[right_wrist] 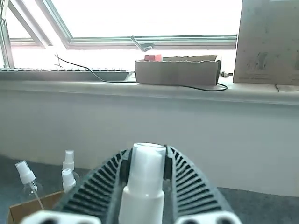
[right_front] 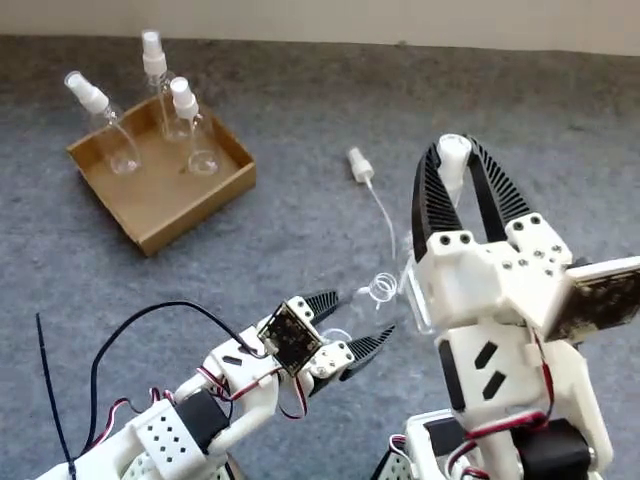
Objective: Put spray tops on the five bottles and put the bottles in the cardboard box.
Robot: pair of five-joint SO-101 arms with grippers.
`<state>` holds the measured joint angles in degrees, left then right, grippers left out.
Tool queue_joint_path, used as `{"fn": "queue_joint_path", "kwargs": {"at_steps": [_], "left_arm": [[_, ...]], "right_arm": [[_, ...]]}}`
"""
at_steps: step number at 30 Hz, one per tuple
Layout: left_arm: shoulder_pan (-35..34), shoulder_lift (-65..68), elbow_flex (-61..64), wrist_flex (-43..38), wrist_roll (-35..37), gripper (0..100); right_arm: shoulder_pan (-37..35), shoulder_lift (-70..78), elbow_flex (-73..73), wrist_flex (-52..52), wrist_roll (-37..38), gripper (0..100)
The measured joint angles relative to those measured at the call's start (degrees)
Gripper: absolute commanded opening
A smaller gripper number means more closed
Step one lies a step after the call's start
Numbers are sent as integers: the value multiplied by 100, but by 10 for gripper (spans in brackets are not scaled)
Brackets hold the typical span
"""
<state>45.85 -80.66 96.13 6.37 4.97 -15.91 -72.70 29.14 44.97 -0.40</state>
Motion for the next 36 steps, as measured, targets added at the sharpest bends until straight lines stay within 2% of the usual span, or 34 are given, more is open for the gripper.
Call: {"fn": "queue_joint_path", "kwargs": {"at_steps": [11, 36], "left_arm": [[0, 0, 0, 0, 0, 63], [0, 0, 0, 0, 0, 63]], "right_arm": [[18, 26, 484, -791, 0, 30], [0, -88, 1090, -826, -9, 30]]}}
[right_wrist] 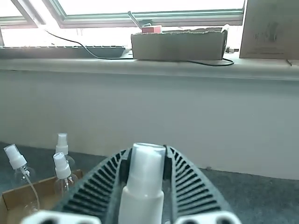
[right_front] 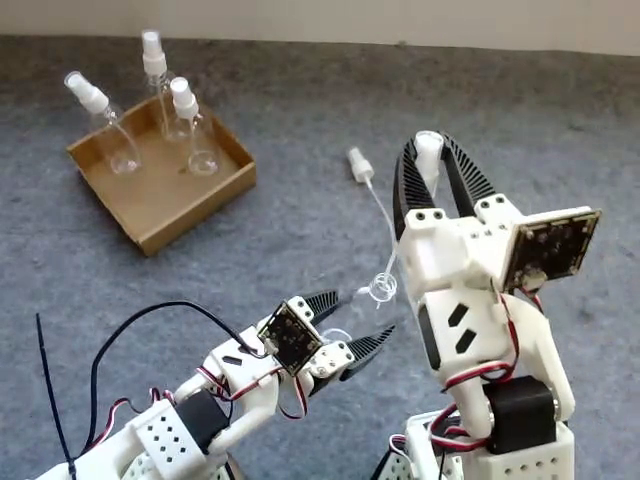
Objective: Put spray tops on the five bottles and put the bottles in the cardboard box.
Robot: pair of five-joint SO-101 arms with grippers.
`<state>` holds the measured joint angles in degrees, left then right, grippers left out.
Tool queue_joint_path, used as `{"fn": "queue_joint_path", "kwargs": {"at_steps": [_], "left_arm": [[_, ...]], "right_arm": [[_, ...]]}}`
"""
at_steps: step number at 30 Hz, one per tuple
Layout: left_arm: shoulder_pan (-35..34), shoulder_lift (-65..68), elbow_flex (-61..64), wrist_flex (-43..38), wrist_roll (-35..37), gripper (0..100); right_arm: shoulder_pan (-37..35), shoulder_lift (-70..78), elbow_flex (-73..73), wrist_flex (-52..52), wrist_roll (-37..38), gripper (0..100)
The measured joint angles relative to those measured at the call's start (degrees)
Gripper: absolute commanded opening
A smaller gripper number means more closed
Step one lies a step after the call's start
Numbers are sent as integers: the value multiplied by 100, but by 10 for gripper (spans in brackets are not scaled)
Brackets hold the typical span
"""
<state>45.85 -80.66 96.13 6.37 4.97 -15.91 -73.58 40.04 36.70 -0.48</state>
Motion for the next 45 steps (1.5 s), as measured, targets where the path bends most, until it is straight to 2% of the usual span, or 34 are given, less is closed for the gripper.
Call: {"fn": "queue_joint_path", "kwargs": {"at_steps": [7, 13, 18, 26, 33, 45], "left_arm": [[0, 0, 0, -316, 0, 63], [-18, 0, 0, -730, 0, 63], [-360, 0, 0, -985, 0, 63], [-527, 0, 0, -1020, 0, 63], [-536, 0, 0, -1020, 0, 63], [-536, -35, 0, -1029, 0, 63]], "right_arm": [[0, 0, 123, 18, -18, 30], [0, 53, 448, 554, -589, 30], [-62, 0, 448, 879, -703, 32], [-765, 53, 448, 1327, -703, 34], [-835, -105, 448, 1714, -703, 34], [-835, -1380, 448, 2444, -571, 35]]}}
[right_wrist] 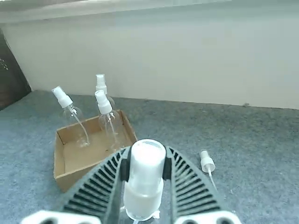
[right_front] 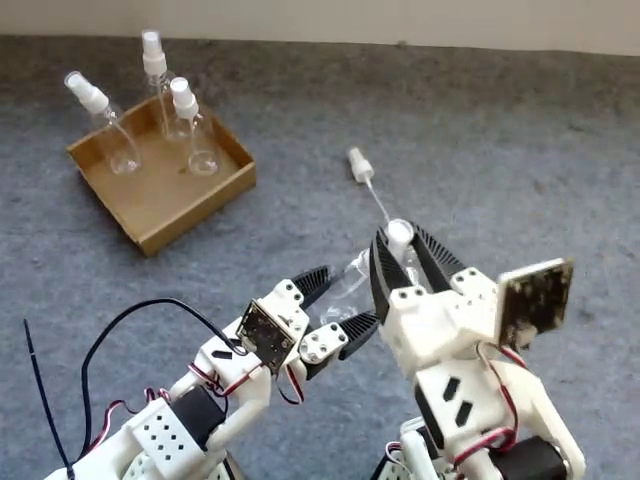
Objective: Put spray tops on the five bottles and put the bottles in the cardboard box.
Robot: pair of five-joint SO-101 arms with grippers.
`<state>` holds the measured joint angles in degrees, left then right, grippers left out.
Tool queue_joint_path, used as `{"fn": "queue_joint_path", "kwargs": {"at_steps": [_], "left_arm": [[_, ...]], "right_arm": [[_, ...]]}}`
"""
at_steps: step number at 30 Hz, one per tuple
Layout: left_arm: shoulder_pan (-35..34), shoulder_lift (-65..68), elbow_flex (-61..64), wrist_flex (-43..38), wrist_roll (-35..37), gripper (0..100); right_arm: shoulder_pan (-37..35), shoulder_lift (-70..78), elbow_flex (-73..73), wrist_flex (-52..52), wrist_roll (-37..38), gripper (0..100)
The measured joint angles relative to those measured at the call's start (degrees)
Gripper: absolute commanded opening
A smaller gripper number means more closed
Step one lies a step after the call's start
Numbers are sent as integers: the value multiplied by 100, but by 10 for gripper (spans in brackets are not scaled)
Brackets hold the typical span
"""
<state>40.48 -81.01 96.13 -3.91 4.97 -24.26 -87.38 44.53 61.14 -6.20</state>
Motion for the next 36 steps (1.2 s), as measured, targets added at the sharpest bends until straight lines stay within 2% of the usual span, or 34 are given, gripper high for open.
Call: {"fn": "queue_joint_path", "kwargs": {"at_steps": [6, 13, 20, 27, 33, 36], "left_arm": [[0, 0, 0, 0, 0, 63], [0, 0, 0, 0, 0, 63], [0, 18, 0, 9, 0, 63], [-53, 26, 0, 18, 9, 63], [-44, 18, 0, 18, 9, 63], [-9, -9, 0, 0, 9, 63]], "right_arm": [[-18, -26, 0, 114, 202, 35], [-615, -26, 0, 114, 237, 35], [-686, -35, 255, 62, 818, 35], [-695, -62, 519, 53, 958, 36], [-721, -62, 615, 53, 949, 174], [-782, -26, 756, 220, 958, 185]]}}
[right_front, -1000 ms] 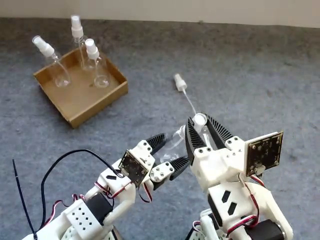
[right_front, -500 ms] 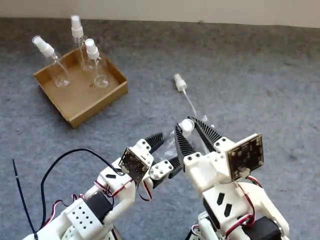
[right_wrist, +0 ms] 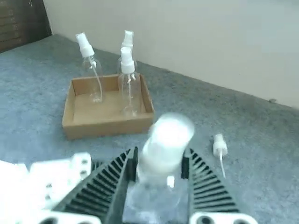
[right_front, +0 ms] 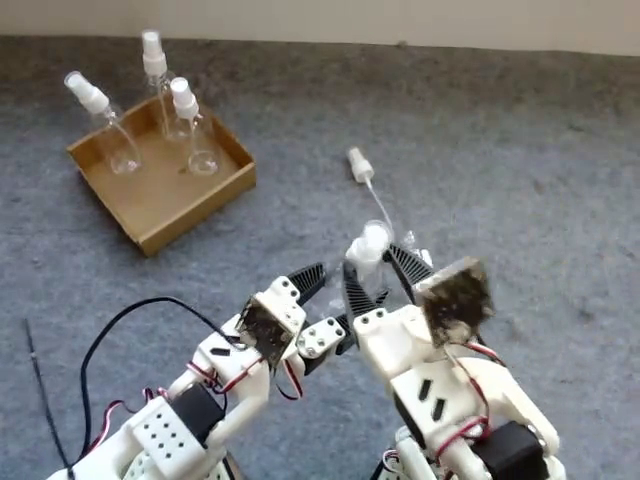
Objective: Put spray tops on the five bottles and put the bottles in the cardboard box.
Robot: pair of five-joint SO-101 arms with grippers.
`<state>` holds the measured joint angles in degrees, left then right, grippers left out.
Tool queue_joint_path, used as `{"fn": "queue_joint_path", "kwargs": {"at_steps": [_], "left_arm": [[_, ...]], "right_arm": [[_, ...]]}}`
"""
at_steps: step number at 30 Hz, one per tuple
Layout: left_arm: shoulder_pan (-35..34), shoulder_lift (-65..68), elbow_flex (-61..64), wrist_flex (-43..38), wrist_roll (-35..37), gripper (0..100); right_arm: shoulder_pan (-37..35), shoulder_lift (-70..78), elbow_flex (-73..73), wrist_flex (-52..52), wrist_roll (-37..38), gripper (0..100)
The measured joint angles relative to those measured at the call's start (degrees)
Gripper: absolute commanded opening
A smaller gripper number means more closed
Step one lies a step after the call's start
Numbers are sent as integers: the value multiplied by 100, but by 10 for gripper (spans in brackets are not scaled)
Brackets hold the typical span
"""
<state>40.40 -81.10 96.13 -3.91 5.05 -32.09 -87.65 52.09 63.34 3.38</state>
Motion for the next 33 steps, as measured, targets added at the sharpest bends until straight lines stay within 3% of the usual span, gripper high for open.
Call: {"fn": "queue_joint_path", "kwargs": {"at_steps": [9, 13, 21, 25, 33], "left_arm": [[9, 18, 0, -9, 0, 63], [9, 18, 0, -9, 0, 63], [-738, 18, 0, -26, 0, 63], [-791, 18, 0, -26, 0, 63], [-1275, 9, 0, -642, 0, 63]], "right_arm": [[9, -18, 18, 273, 18, 185], [0, -35, 9, 492, 387, 185], [18, -53, 18, 862, 571, 185], [35, -53, 18, 862, 571, 184], [35, -53, 237, 862, 571, 167]]}}
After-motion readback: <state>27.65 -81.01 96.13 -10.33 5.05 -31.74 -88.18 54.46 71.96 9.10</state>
